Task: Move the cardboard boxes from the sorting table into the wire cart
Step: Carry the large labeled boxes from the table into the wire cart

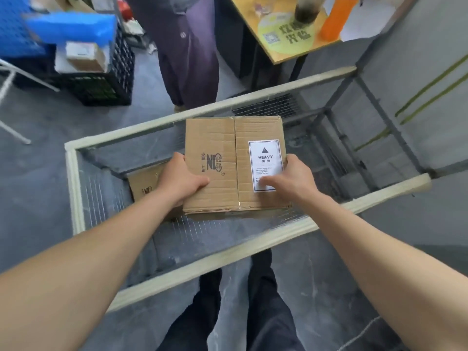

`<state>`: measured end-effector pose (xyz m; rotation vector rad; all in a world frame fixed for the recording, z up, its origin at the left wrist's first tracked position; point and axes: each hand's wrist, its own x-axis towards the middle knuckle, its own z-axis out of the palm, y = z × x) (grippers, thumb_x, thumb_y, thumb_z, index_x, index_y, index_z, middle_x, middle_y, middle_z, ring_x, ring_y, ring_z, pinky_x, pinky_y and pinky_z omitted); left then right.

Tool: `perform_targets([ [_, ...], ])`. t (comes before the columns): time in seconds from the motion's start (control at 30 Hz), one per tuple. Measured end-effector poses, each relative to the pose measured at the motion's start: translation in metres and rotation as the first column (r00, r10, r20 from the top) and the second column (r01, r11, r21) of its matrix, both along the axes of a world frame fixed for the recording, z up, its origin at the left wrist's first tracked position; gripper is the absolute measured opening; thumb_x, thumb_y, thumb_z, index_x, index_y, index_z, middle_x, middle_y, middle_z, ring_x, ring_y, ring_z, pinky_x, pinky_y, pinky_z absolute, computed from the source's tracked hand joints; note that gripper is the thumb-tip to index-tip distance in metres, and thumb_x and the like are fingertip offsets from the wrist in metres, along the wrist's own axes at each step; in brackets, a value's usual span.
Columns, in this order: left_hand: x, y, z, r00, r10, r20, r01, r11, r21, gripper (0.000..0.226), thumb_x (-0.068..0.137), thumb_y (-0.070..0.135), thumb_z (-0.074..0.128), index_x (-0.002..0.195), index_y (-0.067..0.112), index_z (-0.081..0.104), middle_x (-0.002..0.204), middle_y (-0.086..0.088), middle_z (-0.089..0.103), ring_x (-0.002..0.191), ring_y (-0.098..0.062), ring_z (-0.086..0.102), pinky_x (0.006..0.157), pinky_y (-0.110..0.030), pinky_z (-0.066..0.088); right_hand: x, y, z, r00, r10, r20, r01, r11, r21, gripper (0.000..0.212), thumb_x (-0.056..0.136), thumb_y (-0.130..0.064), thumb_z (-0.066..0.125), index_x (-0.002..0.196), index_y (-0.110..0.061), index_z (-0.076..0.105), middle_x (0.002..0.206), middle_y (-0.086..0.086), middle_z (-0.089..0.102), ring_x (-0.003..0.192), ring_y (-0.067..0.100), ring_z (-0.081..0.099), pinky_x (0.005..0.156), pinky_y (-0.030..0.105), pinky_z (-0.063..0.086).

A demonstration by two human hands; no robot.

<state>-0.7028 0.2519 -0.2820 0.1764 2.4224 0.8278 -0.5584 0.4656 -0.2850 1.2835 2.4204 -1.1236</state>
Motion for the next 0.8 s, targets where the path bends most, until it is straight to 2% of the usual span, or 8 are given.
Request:
perform_targets([
  [0.1,-0.007,0.004,-0.035,0.997,0.074,0.023,-0.073,0.996,-0.044,0.061,0.066,0.027,0.089,0.112,0.014,0.05,0.107,-0.001,0.063,0.1,-0.024,0.062,0.087,-0.039,0.052,-0.024,0.016,-0.036,0.998,0.062,-0.004,-0.062,0.998,-0.029,0.068,0.06,-0.042,0.088,0.113,-0.021,0.051,0.106,-0.006,0.064,0.096,0.019,0.061,0.083,0.042,0.054],
  [0.23,-0.012,0.016,-0.088,0.987,0.138,0.085,-0.131,0.989,-0.073,0.062,0.071,0.021,0.087,0.121,0.013,0.051,0.113,-0.002,0.064,0.104,-0.025,0.062,0.084,-0.034,0.049,-0.047,0.037,-0.094,0.987,0.155,0.036,-0.154,0.988,-0.022,0.062,0.066,-0.038,0.087,0.112,-0.02,0.05,0.107,-0.004,0.064,0.095,0.021,0.062,0.079,0.04,0.054],
  [0.47,-0.022,0.032,-0.184,0.965,0.167,0.201,-0.146,0.982,-0.116,0.059,0.078,0.006,0.08,0.129,0.009,0.051,0.125,-0.01,0.063,0.113,-0.029,0.061,0.098,-0.044,0.052,-0.078,0.065,-0.192,0.963,0.247,0.105,-0.246,0.969,-0.021,0.056,0.071,-0.036,0.085,0.11,-0.019,0.049,0.106,-0.002,0.064,0.094,0.025,0.062,0.078,0.042,0.053],
  [0.67,-0.045,0.027,-0.266,0.958,0.198,0.209,-0.169,0.974,-0.151,0.058,0.08,0.002,0.078,0.131,0.011,0.051,0.123,-0.009,0.065,0.11,-0.028,0.061,0.096,-0.04,0.053,-0.111,0.066,-0.272,0.944,0.308,0.12,-0.307,0.951,-0.026,0.058,0.073,-0.036,0.085,0.113,-0.02,0.045,0.107,-0.001,0.061,0.098,0.027,0.061,0.085,0.046,0.054],
  [0.8,-0.061,0.019,-0.317,0.953,0.222,0.205,-0.187,0.966,-0.177,0.052,0.082,-0.001,0.074,0.127,0.014,0.054,0.119,-0.006,0.065,0.106,-0.027,0.061,0.09,-0.037,0.055,-0.131,0.06,-0.325,0.933,0.339,0.122,-0.335,0.941,-0.054,0.057,0.073,-0.036,0.086,0.11,-0.021,0.046,0.103,-0.003,0.06,0.094,0.025,0.061,0.082,0.044,0.054],
])
